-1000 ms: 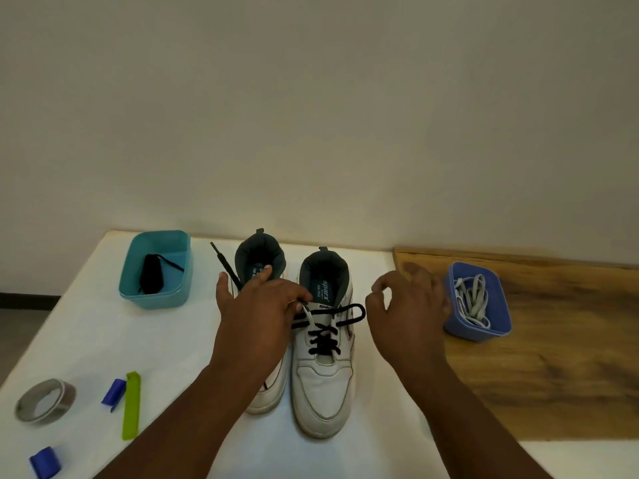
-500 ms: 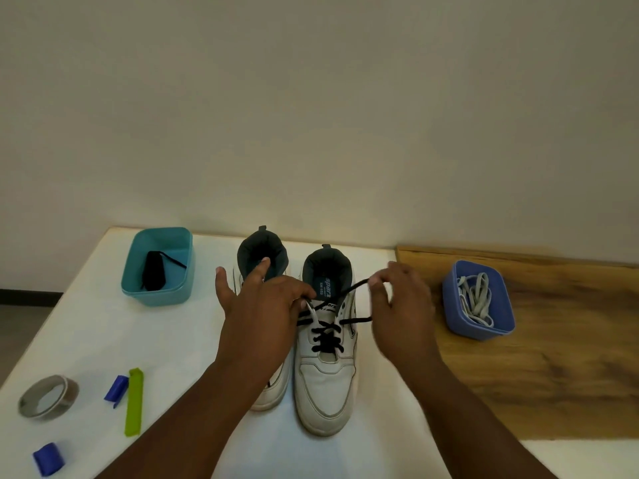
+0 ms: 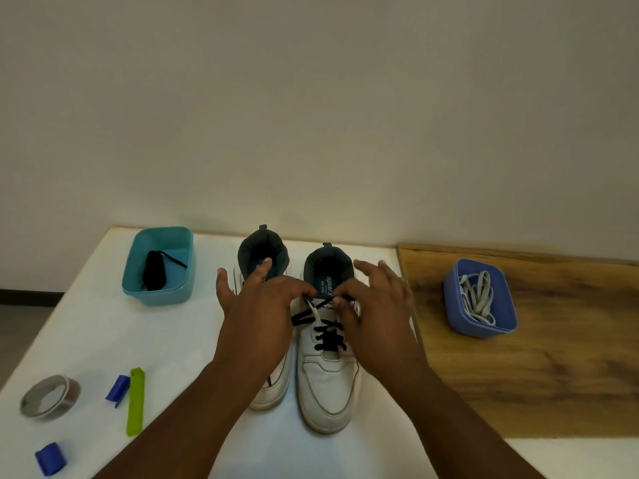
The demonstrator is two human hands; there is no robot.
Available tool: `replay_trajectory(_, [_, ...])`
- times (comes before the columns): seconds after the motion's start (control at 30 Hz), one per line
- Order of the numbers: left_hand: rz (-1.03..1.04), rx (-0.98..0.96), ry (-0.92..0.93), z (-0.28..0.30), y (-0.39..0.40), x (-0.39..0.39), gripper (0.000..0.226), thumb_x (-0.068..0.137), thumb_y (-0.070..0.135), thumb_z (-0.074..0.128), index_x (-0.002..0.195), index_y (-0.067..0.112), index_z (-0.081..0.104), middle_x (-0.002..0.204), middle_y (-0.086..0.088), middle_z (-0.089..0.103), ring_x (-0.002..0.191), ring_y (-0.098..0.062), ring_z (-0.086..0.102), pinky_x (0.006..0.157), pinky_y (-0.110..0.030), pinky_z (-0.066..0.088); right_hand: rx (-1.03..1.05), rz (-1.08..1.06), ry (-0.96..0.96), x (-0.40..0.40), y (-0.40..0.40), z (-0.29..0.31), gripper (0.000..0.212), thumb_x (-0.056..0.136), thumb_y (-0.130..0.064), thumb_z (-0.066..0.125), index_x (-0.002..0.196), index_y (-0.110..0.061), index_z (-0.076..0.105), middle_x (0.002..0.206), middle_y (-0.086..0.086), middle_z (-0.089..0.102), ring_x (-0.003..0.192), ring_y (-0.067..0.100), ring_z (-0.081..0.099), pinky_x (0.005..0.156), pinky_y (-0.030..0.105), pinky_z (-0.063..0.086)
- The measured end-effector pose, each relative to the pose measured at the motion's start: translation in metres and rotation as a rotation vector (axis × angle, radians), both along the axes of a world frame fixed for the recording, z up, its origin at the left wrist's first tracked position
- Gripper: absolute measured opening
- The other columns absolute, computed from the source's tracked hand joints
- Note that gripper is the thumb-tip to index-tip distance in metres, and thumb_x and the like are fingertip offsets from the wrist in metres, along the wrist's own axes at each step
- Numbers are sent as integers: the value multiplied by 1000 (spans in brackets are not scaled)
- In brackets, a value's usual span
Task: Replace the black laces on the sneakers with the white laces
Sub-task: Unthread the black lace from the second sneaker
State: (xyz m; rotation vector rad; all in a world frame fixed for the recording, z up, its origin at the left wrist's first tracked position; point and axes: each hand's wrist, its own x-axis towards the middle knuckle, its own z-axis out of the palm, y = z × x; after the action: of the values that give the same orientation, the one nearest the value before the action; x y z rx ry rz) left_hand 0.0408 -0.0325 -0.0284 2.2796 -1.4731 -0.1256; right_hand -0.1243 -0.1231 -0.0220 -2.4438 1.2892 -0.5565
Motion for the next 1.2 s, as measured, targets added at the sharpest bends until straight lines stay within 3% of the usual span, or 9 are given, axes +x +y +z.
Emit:
replay_trajectory(0.2, [15, 17, 17, 1, 1, 0, 64, 75, -5, 70, 107, 51, 66, 118, 23, 68, 147, -19, 36, 116, -65, -4, 23, -391, -167, -26, -24, 4, 12, 97, -35, 55, 98, -33, 66, 115, -4, 60, 105, 24, 60, 89, 43, 45])
replay_trajectory(0.43, [4, 1, 36, 2, 2, -2, 40, 88, 16, 68, 109, 50, 66, 121, 22, 67, 146, -18, 37, 116, -64, -2, -23, -276, -134, -7, -9, -1, 11, 94, -31, 57, 97, -34, 67, 119, -4, 64, 112, 21, 59, 95, 48, 46])
replay_trajectory(0.5, [-11, -19, 43, 4, 3, -3, 19, 97, 38, 56, 110, 49, 64, 123, 24, 64, 146, -15, 35, 116, -64, -2, 174, -368, -318, -7, -11, -1, 11, 97, -29, 53, 93, -35, 62, 105, -6, 63, 97, 19, 60, 83, 42, 51])
replay_trajectory(0.67, [-27, -15, 63, 7, 0, -7, 24, 95, 61, 48, 108, 46, 62, 126, 23, 60, 146, -12, 33, 117, -63, -2, 683, -736, -715, -26, -35, 18, 9, 100, -7, 45, 96, -7, 54, 79, 7, 47, 62, 15, 42, 49, 22, 37])
replay_trajectory(0.77, [-35, -34, 66, 5, 2, -8, 18, 97, 52, 52, 110, 45, 62, 126, 21, 61, 145, -13, 34, 116, -63, -1, 686, -699, -560, -25, -33, 8, 19, 96, -12, 53, 113, -5, 55, 96, 13, 56, 69, 18, 49, 55, 28, 43])
replay_trajectory(0.83, [-38, -31, 64, 4, 2, -8, 22, 99, 47, 49, 115, 46, 63, 129, 20, 59, 146, -14, 33, 116, -63, -1, 519, -546, -330, -23, -24, 0, 44, 92, -25, 57, 136, -20, 52, 128, 11, 55, 100, 25, 58, 81, 41, 54])
replay_trajectory(0.9, [-66, -11, 45, 5, 2, -10, 29, 98, 46, 43, 118, 48, 64, 135, 18, 56, 147, -19, 32, 116, -64, 0, 247, -250, -129, -17, -13, 1, 49, 95, -26, 57, 143, -34, 51, 147, 7, 44, 131, 26, 46, 107, 48, 44])
replay_trajectory(1.03, [-117, 53, -38, 4, 1, -13, 27, 96, 49, 44, 110, 48, 67, 145, 11, 52, 150, -25, 28, 118, -65, 0, 57, 137, 191, -3, 1, 10, 43, 94, -17, 58, 130, -41, 63, 153, 2, 43, 136, 26, 43, 109, 49, 34])
replay_trajectory(1.2, [-98, 29, -61, 6, 0, -8, 32, 94, 51, 39, 98, 43, 70, 137, 15, 57, 148, -21, 32, 116, -63, -3, -3, 25, 221, -15, -9, 14, 23, 93, -25, 58, 97, -44, 69, 141, -9, 54, 126, 18, 52, 109, 47, 27])
